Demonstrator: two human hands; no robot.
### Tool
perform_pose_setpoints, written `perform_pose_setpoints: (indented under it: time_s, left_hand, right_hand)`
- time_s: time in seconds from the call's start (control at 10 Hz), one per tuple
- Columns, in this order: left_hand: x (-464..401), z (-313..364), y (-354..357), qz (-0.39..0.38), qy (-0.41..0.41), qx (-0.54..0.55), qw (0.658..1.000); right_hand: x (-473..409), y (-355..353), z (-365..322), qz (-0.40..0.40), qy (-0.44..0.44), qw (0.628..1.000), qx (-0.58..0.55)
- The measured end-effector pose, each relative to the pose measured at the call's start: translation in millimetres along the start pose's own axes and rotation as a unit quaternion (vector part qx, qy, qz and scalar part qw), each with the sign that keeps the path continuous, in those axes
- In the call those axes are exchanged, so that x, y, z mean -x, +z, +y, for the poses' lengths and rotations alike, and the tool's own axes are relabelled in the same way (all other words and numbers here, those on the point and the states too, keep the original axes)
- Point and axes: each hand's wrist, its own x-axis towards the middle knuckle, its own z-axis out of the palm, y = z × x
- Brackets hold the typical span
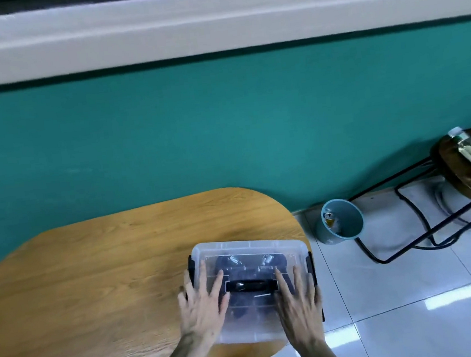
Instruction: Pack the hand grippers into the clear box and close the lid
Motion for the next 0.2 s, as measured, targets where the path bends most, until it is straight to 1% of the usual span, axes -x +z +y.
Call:
perform_pose_setpoints:
  time_s: [0.1,0.2]
  left_hand:
    - [4,4,-36,0.018,0.030,-0.015,0.999]
    - [-3,10,-75,0.044,0.036,-0.013,0.998]
  right_hand:
    - [-11,-21,-8,-0.018,-0.030,0.999,-0.001]
    - [-28,-49,-21,-0.028,-0.049,0.998,-0.018]
